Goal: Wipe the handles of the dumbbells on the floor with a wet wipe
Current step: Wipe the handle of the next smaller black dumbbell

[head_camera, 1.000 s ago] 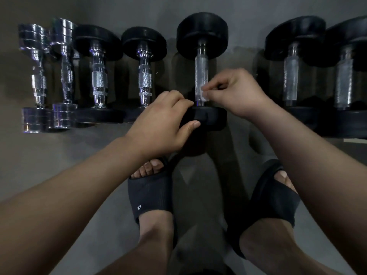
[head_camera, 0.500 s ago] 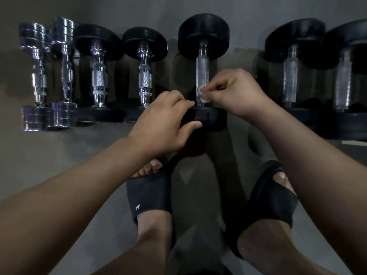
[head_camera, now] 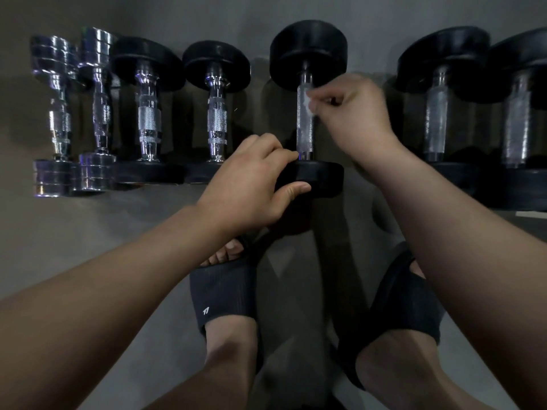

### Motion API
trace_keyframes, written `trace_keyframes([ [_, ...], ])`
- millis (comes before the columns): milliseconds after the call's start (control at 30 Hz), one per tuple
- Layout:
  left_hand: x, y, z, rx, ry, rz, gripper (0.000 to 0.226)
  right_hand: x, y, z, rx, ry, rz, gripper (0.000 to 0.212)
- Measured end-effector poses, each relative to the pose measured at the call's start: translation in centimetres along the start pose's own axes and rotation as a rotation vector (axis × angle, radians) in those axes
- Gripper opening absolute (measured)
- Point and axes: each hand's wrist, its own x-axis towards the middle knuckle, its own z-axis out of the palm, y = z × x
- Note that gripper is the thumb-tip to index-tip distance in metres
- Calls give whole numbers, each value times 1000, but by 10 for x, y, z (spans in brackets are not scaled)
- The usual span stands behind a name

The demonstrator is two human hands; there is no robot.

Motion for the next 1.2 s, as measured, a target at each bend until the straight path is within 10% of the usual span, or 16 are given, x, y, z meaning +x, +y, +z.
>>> trace_keyframes([
  [1200, -3, -6, 12, -142, 86, 105, 52, -5, -12, -9, -265, -36, -251, 26],
])
